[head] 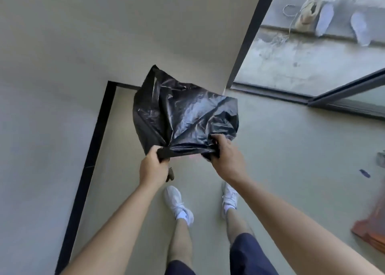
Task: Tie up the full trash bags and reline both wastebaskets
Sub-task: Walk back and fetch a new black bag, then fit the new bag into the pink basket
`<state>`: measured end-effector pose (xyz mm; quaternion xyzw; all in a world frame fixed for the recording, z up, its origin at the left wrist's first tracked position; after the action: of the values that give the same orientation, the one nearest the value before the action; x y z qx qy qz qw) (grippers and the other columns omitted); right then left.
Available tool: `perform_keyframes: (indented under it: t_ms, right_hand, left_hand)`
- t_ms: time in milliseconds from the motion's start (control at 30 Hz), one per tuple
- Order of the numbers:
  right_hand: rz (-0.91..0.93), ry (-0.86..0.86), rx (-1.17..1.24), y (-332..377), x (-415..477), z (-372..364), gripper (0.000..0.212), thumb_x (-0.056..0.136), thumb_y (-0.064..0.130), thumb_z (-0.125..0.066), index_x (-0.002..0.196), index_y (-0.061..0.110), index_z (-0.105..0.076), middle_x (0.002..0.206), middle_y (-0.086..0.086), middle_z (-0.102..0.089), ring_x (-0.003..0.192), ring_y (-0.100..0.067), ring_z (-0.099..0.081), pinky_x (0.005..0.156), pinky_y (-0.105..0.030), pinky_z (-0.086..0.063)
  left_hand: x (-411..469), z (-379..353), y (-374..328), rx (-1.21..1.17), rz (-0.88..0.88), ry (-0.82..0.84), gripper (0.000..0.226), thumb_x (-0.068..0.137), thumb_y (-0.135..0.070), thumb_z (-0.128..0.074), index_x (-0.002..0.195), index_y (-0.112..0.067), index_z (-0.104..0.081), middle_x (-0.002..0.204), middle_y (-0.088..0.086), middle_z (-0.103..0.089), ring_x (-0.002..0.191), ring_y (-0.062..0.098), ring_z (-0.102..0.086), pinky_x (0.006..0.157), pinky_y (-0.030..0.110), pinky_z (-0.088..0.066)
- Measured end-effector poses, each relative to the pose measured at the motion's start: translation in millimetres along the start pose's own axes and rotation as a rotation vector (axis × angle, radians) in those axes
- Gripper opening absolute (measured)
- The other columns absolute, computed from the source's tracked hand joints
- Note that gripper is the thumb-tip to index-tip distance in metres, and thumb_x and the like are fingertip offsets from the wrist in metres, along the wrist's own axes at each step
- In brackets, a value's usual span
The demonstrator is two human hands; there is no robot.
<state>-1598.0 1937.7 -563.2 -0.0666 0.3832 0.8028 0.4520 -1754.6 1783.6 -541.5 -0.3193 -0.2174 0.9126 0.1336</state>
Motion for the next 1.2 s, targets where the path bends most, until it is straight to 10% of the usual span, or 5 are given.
perform_keyframes:
  t_ms: [400,567,733,867,1200]
  right_hand:
    - [-0.484,-0.336,0.291,-127,19,-92,0.082,0.077,0.007,-0.053,0.153,0.015,-0.024,0.14,-0.012,-0.037,0.108,-0.013,-0.044,0.098,-0.028,-0.039]
    - [-0.687,-0.227,0.348,-127,54,-117,0.085,0.073,0.032,-0.032,0.156,0.021,-0.023,0.164,-0.014,0.003,0.15,-0.036,-0.006,0.121,-0.044,-0.014]
    - [-0.427,0.013,0.249,-105,108,-148,0.088,0.063,0.055,-0.023,0.138,0.02,-0.052,0.156,-0.02,-0.027,0.146,-0.034,-0.02,0.121,-0.047,-0.014]
    - [-0.131,0.275,0.156,-77,137,-191,0.047,0.066,0.053,-0.027,0.081,0.016,-0.052,0.117,-0.021,-0.054,0.118,-0.038,-0.046,0.1,-0.049,-0.037]
    - [-0.297,0.351,0.467,-110,206,-264,0.053,0.093,0.039,-0.039,0.142,0.021,-0.049,0.136,0.005,-0.055,0.122,-0.016,-0.05,0.098,-0.034,-0.038]
  left_hand:
    - [67,-134,90,-0.123,0.213,0.088,0.036,0.09,-0.016,-0.054,0.126,-0.009,-0.057,0.115,0.0,-0.06,0.109,0.018,-0.056,0.088,0.022,-0.039]
    - [100,-142,97,-0.032,0.101,0.139,0.02,0.089,-0.017,-0.051,0.071,-0.018,-0.059,0.067,0.0,-0.055,0.074,0.029,-0.051,0.06,0.03,-0.036]
    - [138,-140,113,0.086,0.114,-0.014,0.019,0.089,-0.019,-0.048,0.078,-0.007,-0.058,0.097,0.026,-0.063,0.091,0.043,-0.056,0.067,0.038,-0.038]
    - [169,-147,129,0.018,0.131,-0.07,0.024,0.089,-0.019,-0.046,0.092,0.0,-0.06,0.094,0.019,-0.063,0.089,0.038,-0.056,0.068,0.037,-0.037]
    - [214,-186,156,-0.173,0.063,0.003,0.008,0.088,-0.013,-0.044,0.087,-0.009,-0.051,0.071,-0.001,-0.05,0.072,0.025,-0.047,0.06,0.032,-0.031]
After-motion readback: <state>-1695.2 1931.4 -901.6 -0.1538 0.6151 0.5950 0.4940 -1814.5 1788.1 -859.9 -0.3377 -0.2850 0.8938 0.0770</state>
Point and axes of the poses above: each hand's wrist, its own x-axis towards the middle knuckle, its own z-axis out of the back of the hand, y = z × x, the point moved 3 cm from there along x, towards the middle knuckle
